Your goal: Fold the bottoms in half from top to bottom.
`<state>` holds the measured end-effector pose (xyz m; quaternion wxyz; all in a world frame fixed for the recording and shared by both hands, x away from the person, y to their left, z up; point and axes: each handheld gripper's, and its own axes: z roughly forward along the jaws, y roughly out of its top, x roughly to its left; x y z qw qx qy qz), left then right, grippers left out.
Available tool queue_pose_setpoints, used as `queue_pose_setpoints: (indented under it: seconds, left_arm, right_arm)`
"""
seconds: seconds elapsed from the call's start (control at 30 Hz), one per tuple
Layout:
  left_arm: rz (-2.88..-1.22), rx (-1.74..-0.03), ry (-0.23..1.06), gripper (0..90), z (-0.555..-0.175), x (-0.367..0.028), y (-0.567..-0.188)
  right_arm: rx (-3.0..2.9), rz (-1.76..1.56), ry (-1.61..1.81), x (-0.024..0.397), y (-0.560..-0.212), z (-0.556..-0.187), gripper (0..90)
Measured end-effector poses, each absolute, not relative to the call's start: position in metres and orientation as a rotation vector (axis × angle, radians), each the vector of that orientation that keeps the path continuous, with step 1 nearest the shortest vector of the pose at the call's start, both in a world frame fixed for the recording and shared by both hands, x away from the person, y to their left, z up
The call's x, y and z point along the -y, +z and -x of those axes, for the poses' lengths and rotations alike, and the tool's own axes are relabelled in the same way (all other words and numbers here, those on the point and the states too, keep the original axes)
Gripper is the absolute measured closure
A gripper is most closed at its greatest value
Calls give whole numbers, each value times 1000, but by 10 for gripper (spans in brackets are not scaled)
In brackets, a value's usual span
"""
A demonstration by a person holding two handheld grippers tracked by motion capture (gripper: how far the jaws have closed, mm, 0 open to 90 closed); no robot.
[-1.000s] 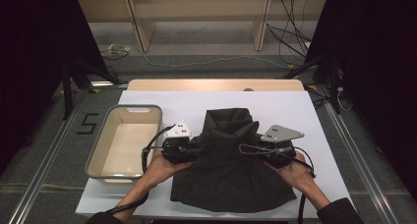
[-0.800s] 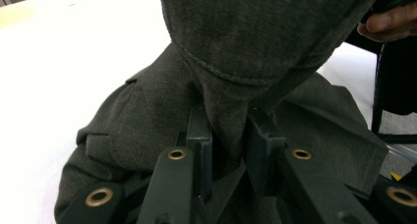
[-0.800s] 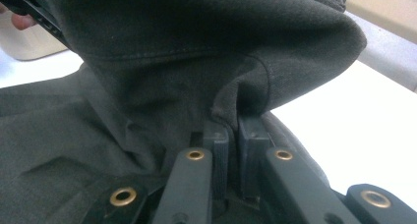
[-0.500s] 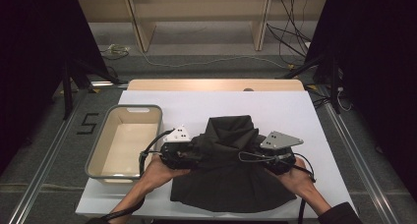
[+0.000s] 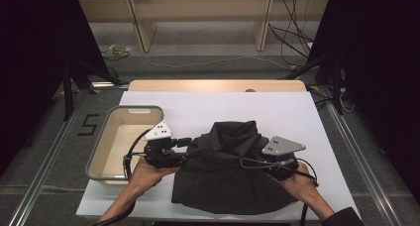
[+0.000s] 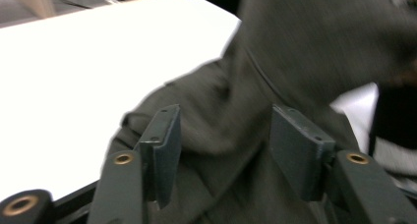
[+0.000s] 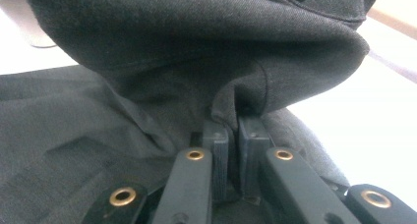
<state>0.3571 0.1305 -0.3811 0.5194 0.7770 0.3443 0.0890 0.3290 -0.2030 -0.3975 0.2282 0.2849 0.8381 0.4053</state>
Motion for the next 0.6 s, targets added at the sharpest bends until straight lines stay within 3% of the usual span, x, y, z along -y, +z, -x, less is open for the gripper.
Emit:
queue_pose_setpoints:
  seconds: [0.27,0.6]
  left_arm:
    - [-1905,-920,226,640,-377,-104,-381]
    - [-1948,-876,95,805,-391,-87,-403]
  right_arm:
    - [-2306,-751,1101,203,-400,-322,848]
    - [-2328,-761,1105,205,-402,-317,828]
